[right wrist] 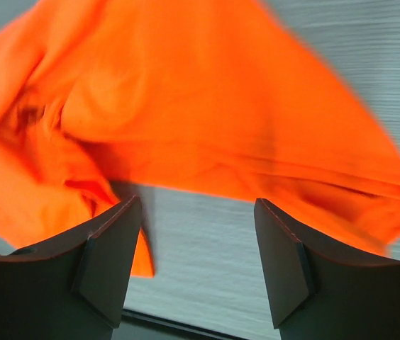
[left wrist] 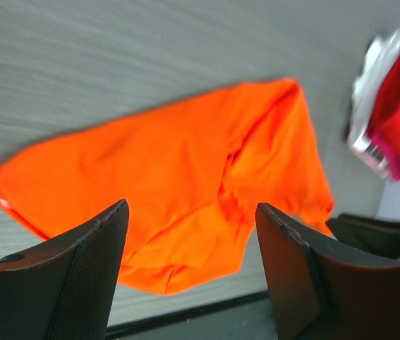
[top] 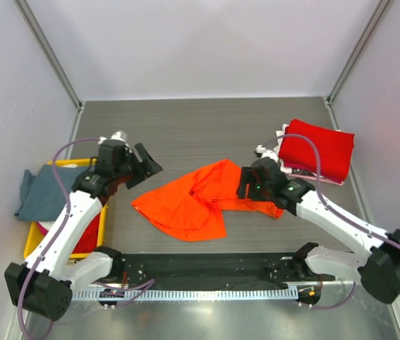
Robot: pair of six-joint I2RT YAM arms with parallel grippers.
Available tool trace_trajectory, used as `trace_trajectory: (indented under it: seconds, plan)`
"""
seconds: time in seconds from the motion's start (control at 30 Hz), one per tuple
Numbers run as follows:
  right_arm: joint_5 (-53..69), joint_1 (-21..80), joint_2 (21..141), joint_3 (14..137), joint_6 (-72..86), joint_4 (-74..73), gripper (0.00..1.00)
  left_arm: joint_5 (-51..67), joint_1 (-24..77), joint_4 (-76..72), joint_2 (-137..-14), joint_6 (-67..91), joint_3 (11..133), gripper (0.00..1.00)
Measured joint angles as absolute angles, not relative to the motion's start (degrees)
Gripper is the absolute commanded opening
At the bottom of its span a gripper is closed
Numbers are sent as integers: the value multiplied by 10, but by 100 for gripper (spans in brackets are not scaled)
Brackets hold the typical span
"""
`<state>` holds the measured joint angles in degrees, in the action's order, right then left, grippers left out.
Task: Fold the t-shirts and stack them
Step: Flatten the tshirt out
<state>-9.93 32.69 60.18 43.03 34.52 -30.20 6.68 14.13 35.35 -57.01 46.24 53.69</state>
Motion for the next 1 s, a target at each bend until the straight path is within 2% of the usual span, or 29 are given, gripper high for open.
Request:
trace_trajectory:
  seconds: [0.17, 0.27, 0.4, 0.57, 0.7, 0.87, 1.0]
  plan:
    - [-84, 418, 688, 459, 329, -269, 69, 19, 284, 360, -618, 465, 535, 73]
    - [-82, 426, 703, 459, 327, -257, 69, -11, 366, 363, -624, 475, 534, 72]
    - [-136, 426, 689, 458, 345, -255, 68, -69, 488, 365, -663, 492, 545, 65]
    - [-223, 408, 604, 432, 389, -272, 68, -112, 587, 366, -802, 507, 627, 63]
    - [-277, 354, 515, 400, 423, -317, 66, -134, 637, 366, -893, 513, 681, 62]
    - [-305, 290, 402, 363, 437, -362, 66, -141, 691, 368, -968, 536, 714, 60]
    - [-310, 282, 380, 360, 440, -376, 65, -139, 724, 368, -1020, 556, 719, 60]
